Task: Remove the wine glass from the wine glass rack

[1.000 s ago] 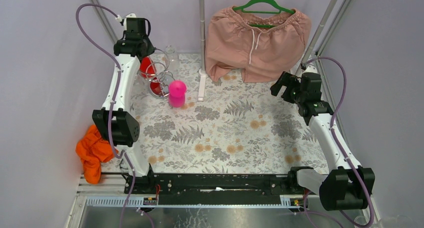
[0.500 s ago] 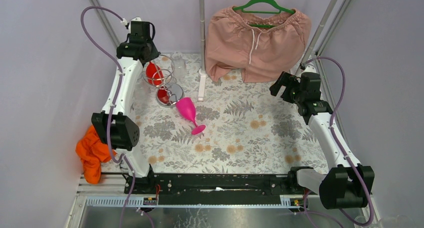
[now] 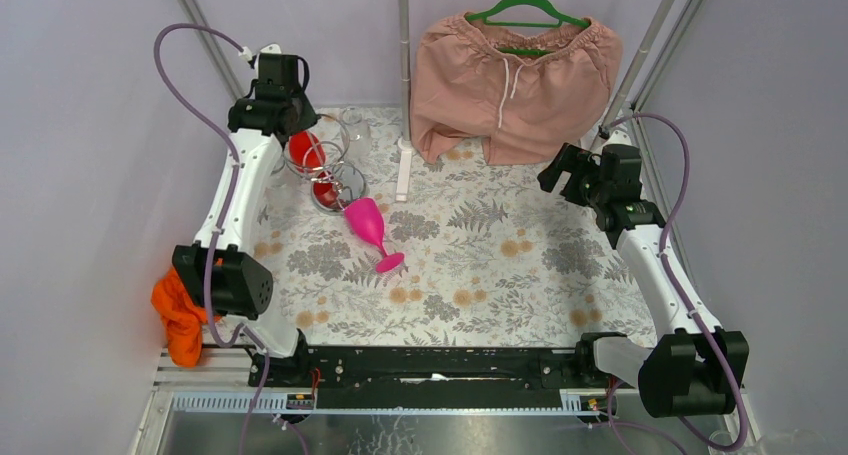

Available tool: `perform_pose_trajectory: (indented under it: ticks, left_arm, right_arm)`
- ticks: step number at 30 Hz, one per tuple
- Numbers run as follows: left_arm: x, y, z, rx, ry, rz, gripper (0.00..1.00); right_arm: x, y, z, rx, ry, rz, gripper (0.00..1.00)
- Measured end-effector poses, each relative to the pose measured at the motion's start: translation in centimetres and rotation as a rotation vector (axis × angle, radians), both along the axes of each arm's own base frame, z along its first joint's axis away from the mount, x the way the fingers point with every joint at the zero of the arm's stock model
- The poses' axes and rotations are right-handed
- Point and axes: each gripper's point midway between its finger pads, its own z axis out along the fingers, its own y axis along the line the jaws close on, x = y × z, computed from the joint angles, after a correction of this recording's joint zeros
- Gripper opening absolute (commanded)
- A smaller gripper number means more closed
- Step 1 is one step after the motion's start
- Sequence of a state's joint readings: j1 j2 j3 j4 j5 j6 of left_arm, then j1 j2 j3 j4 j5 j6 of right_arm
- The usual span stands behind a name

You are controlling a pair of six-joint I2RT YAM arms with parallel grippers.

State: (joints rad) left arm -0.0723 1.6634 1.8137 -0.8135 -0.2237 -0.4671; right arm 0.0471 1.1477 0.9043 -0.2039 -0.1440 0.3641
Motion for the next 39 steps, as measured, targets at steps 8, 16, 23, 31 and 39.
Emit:
perform_pose_trajectory:
  ticks: [8, 16, 23, 31, 39]
  left_arm:
    - [-1.5, -1.0, 0.0, -0.010, 0.001, -0.017, 0.00]
    - [-1.9, -2.0, -0.4, -0.010, 0.020, -0.038, 0.00]
    - [-3.2, -3.6, -0.1, -0.004, 0.036, -0.077, 0.00]
    - [-6.1, -6.3, 0.0, 0.000, 0.038, -0.131, 0.00]
    - [-6.9, -7.8, -0.6, -0.009, 0.047, -0.155, 0.00]
  right_arm:
    - [-0.2, 0.4, -0.2, 0.012, 0.004, 0.018, 0.97]
    - [-0.3, 0.6, -0.4, 0.020, 0.009, 0.028, 0.97]
    - [-0.4, 0.7, -0.2, 0.028, 0.005, 0.032, 0.97]
    - [-1.0, 1.0, 0.5, 0.041, -0.018, 0.046, 0.97]
    - [-1.3, 1.0, 1.4, 0.041, -0.044, 0.047, 0.97]
